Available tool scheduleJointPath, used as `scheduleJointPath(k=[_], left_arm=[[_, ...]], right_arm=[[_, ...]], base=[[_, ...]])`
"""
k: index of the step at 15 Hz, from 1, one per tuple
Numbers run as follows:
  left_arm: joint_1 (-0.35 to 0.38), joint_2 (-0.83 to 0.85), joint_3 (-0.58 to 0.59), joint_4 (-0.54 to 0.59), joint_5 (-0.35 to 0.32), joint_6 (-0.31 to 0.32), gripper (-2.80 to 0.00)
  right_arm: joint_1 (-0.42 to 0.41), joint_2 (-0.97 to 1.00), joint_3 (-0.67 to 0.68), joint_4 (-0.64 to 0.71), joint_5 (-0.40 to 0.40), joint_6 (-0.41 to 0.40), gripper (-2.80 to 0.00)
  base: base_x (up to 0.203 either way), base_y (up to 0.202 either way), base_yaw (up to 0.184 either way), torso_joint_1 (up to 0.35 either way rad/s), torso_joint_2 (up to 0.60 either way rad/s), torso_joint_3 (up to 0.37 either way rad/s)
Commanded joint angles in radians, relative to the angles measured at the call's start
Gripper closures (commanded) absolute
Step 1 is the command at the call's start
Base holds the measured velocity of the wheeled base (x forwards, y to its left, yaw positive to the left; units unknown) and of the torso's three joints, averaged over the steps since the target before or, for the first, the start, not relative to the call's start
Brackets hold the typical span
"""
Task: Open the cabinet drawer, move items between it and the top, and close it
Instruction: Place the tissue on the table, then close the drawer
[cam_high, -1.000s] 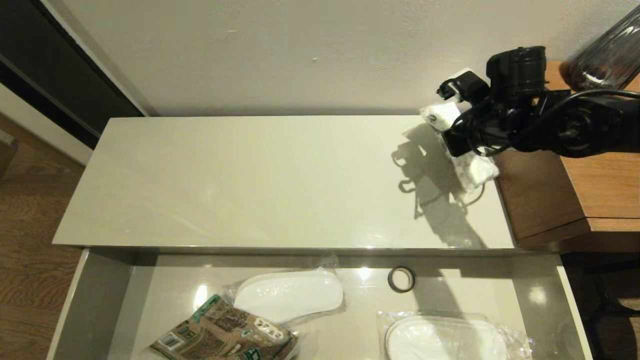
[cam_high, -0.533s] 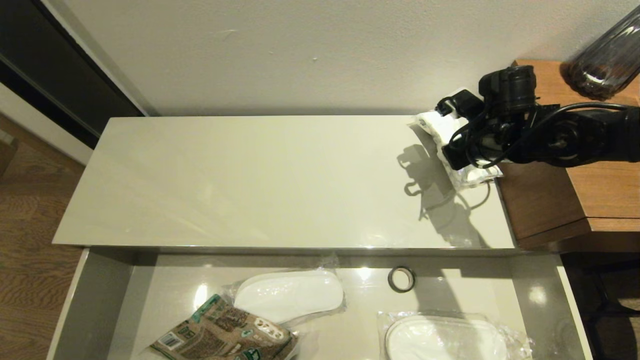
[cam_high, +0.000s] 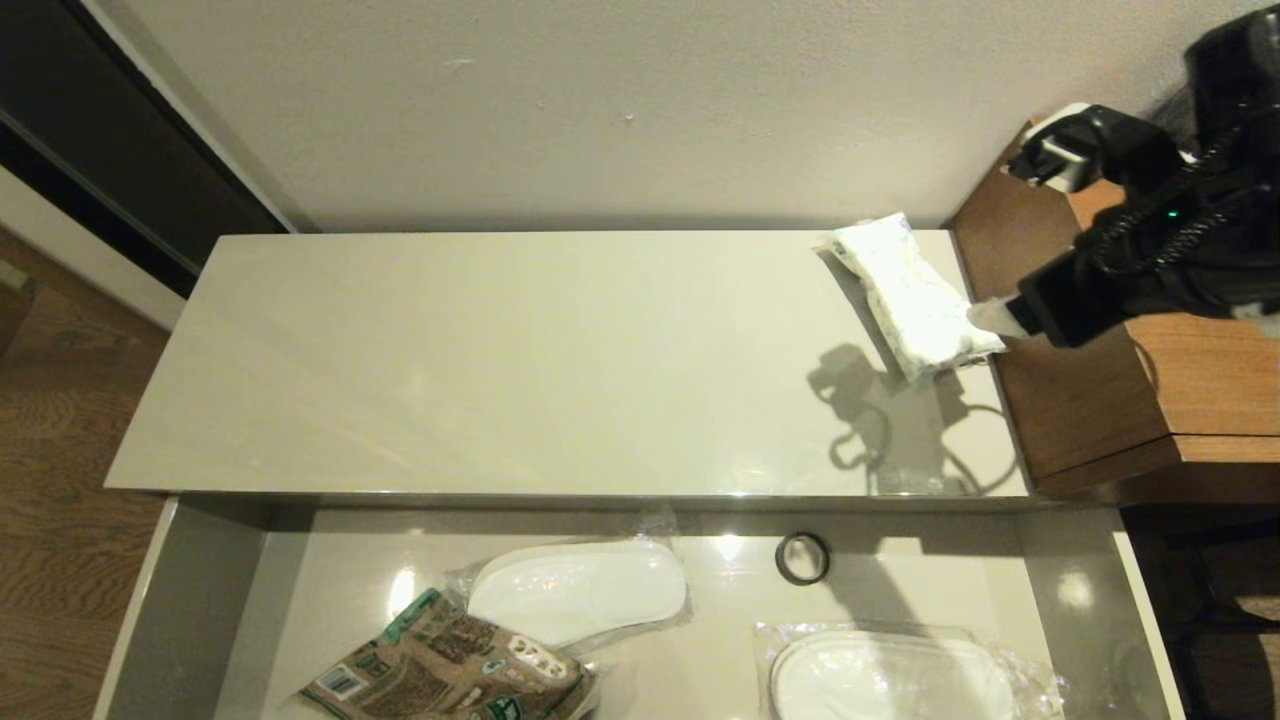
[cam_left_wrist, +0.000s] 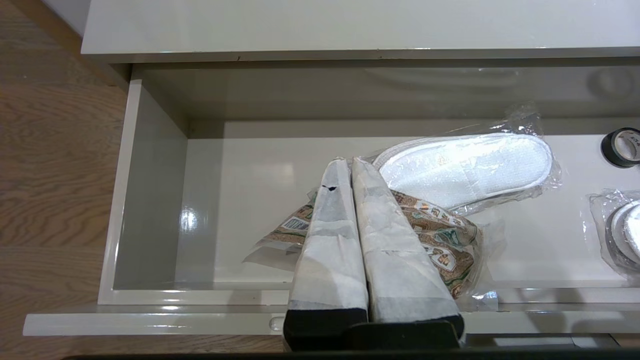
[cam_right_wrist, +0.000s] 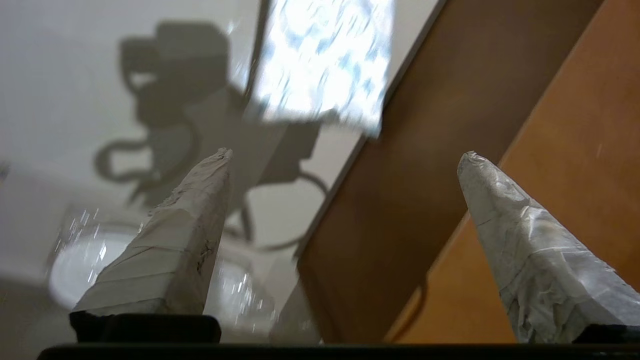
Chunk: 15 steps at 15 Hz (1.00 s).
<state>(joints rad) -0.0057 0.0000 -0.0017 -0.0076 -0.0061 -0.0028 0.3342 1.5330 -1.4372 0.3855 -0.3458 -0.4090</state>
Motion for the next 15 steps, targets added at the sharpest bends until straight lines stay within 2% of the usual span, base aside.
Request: scheduleJointPath(k=[1,3,4,8,11,15], left_arm=[[0.000,0.002,0.000,0.000,0.000,0.000,0.00],[0.000,0.002,0.000,0.000,0.000,0.000,0.00],[0.000,0.002,0.000,0.000,0.000,0.000,0.00],[0.000,0.002,0.000,0.000,0.000,0.000,0.00],[0.000,0.002,0.000,0.000,0.000,0.000,0.00],[0.001,0.002,0.000,0.000,0.000,0.000,0.00]], right_arm=[[0.024,-0.226,0.110,0.143,0.019,0.005,-2.80],[0.044,-0.318,0.187,0.281,0.030,0.013,-2.80],[0.049,-0.355,0.218,0.308,0.032,0.021,0.00],[0.049,-0.396,0.231,0.332,0.022,0.059,0.00],[0.040,-0.423,0.159,0.406,-0.032,0.080,0.00],[-0.047,-0.453,0.139,0.474,-0.035,0.128,0.00]], base=[[0.000,0.000,0.000,0.000,0.00,0.000],[0.000,0.000,0.000,0.000,0.00,0.000],[0.000,0.000,0.000,0.000,0.00,0.000],[0.000,0.000,0.000,0.000,0.00,0.000],[0.000,0.000,0.000,0.000,0.00,0.000],[0.000,0.000,0.000,0.000,0.00,0.000]])
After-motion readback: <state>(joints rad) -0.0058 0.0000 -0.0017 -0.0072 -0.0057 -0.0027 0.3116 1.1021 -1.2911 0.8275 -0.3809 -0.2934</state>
